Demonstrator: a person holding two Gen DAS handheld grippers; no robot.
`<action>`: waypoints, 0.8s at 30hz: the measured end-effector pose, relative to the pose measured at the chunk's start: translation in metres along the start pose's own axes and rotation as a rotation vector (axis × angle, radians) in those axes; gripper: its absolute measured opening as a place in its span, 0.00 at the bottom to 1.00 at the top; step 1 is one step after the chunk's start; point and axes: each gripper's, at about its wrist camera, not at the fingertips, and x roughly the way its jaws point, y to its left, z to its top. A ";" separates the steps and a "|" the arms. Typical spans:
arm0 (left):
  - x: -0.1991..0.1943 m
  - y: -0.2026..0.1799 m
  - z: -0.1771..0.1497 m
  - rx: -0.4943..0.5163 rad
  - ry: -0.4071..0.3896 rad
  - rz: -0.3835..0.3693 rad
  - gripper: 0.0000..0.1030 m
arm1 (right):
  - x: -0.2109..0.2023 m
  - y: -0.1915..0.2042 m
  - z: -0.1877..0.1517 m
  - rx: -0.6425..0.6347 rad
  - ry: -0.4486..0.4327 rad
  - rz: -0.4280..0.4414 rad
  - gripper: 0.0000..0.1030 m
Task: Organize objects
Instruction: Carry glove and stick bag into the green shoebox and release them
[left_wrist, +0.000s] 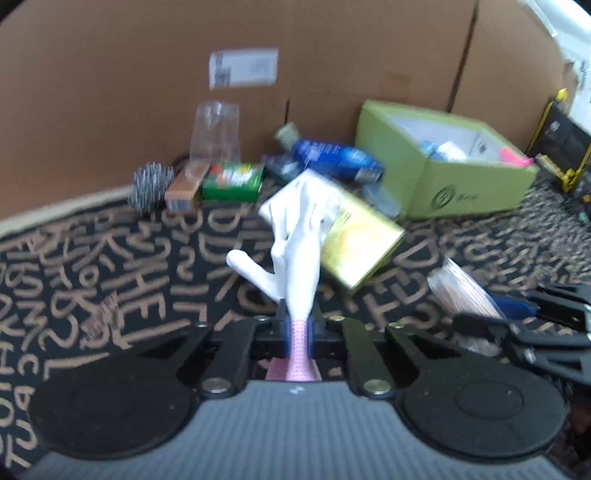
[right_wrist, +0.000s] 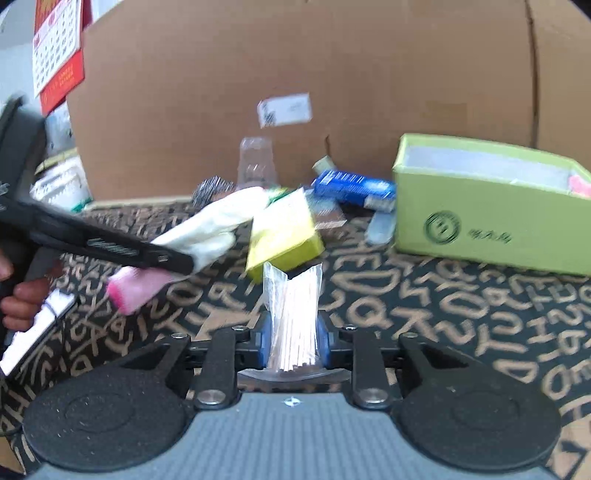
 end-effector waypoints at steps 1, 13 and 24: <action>-0.009 -0.002 0.004 0.005 -0.023 -0.004 0.07 | -0.004 -0.005 0.004 0.010 -0.018 -0.004 0.27; 0.003 -0.079 0.101 0.114 -0.172 -0.169 0.07 | -0.021 -0.093 0.074 0.071 -0.272 -0.247 0.27; 0.103 -0.160 0.160 0.169 -0.123 -0.186 0.07 | 0.011 -0.180 0.099 0.153 -0.253 -0.326 0.27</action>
